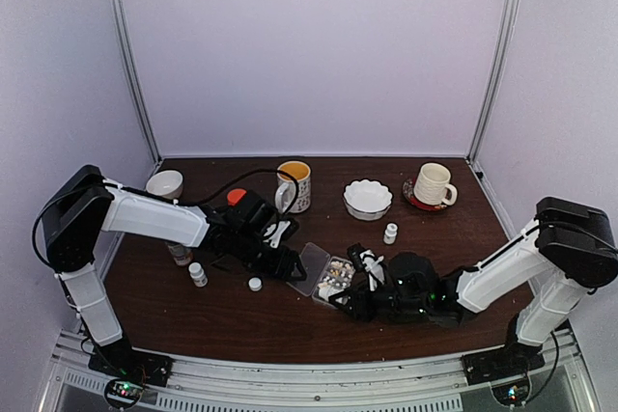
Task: Sort the pills into containers
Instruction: Pour the pill into the compartment of the pill container.
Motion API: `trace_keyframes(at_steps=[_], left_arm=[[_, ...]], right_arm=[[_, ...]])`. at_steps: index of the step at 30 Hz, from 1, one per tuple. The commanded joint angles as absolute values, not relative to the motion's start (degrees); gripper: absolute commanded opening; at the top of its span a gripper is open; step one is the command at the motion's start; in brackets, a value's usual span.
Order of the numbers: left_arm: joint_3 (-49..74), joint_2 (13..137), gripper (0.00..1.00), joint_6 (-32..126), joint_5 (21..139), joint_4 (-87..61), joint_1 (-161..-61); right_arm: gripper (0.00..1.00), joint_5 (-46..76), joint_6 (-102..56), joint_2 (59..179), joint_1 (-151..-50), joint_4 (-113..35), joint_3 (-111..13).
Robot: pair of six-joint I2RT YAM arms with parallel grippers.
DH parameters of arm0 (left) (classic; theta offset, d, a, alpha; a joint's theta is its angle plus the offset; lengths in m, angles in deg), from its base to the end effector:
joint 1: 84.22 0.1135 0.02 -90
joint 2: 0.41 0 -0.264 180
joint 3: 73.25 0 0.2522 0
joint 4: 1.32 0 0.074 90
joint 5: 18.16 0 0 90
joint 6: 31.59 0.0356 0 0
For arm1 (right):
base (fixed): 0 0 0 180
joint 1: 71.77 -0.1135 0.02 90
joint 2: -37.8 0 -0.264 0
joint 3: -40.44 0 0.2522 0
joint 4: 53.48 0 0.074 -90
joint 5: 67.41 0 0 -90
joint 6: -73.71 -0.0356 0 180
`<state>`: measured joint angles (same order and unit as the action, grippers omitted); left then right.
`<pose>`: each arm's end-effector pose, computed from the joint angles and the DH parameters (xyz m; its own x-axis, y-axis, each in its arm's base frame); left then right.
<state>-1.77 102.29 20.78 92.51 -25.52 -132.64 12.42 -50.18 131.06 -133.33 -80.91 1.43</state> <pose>0.2259 -0.2736 0.1520 -0.9412 0.2001 -0.2720 0.3260 0.7491 -0.5767 0.1277 0.2489 0.1232 -0.7028 -0.1452 -0.6964 -0.6609 0.4953 0.5637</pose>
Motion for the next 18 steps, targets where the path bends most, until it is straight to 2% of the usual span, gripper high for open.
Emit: trace_keyframes(at_steps=[1, 9, 12, 15, 18], left_arm=[[-0.5, 103.3, 0.60, 20.9, 93.9, -23.9, -132.5], [0.0, 104.0, 0.57, 21.1, 94.0, -24.2, -132.4], [0.3, 104.0, 0.57, 21.6, 94.0, -24.7, -132.4], [0.4, 104.1, 0.56, 21.6, 93.9, -24.7, -132.3], [0.5, 104.1, 0.56, 21.7, 94.1, -24.8, -132.4]], right_arm=[[0.00, 14.3, -49.0, 129.9, -133.0, -78.0, 0.0], [0.00, 14.1, -47.6, 129.9, -133.0, -74.1, -1.7], [0.00, 13.9, -48.1, 129.3, -133.0, -76.9, -0.4], [0.00, 13.9, -46.9, 129.9, -133.0, -72.2, -2.4], [0.00, 13.9, -48.3, 128.5, -133.0, -78.5, 0.5]])
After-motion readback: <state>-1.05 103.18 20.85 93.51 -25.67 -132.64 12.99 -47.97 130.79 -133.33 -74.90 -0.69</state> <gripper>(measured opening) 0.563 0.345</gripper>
